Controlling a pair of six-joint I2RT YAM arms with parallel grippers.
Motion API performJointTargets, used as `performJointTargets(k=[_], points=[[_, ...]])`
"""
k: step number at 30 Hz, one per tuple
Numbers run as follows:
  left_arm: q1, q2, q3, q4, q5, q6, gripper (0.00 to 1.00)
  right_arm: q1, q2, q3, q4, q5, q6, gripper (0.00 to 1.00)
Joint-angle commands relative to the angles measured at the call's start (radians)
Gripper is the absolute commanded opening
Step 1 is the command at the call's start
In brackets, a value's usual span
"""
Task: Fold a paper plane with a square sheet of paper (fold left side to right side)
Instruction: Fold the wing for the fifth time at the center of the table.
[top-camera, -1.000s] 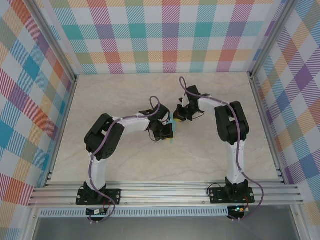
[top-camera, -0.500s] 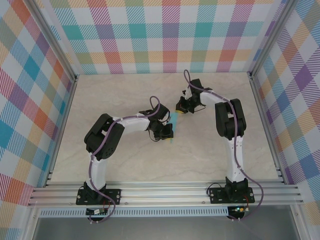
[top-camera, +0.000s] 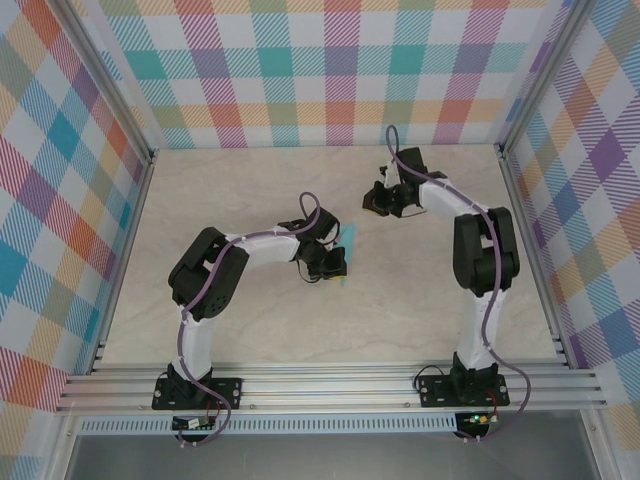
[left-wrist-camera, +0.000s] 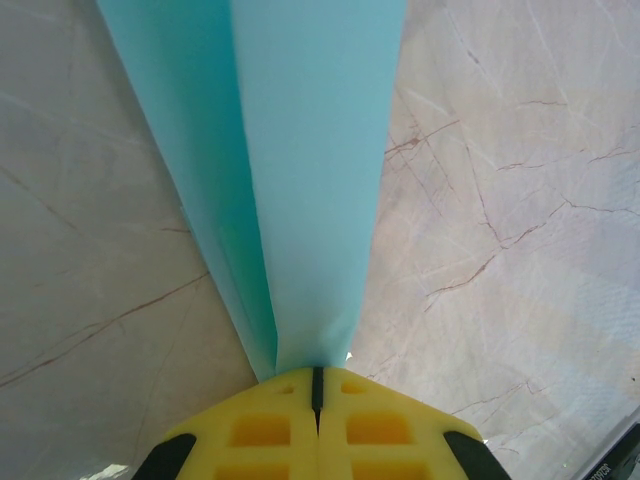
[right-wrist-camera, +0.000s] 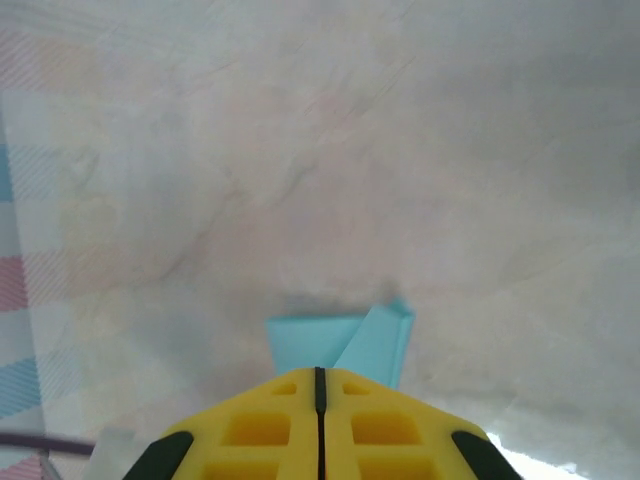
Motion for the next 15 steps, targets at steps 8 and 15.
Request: performJointTargets(k=[8, 15], points=[[-0.008, 0.033, -0.038, -0.084, -0.062, 0.021, 0.00, 0.087, 0.107, -0.102, 0.095, -0.082, 0.076, 0.05], [-0.010, -0.059, -0.057, -0.022, -0.035, 0.065, 0.06, 0.088, 0.162, -0.085, 0.001, -0.022, 0.051, 0.05]])
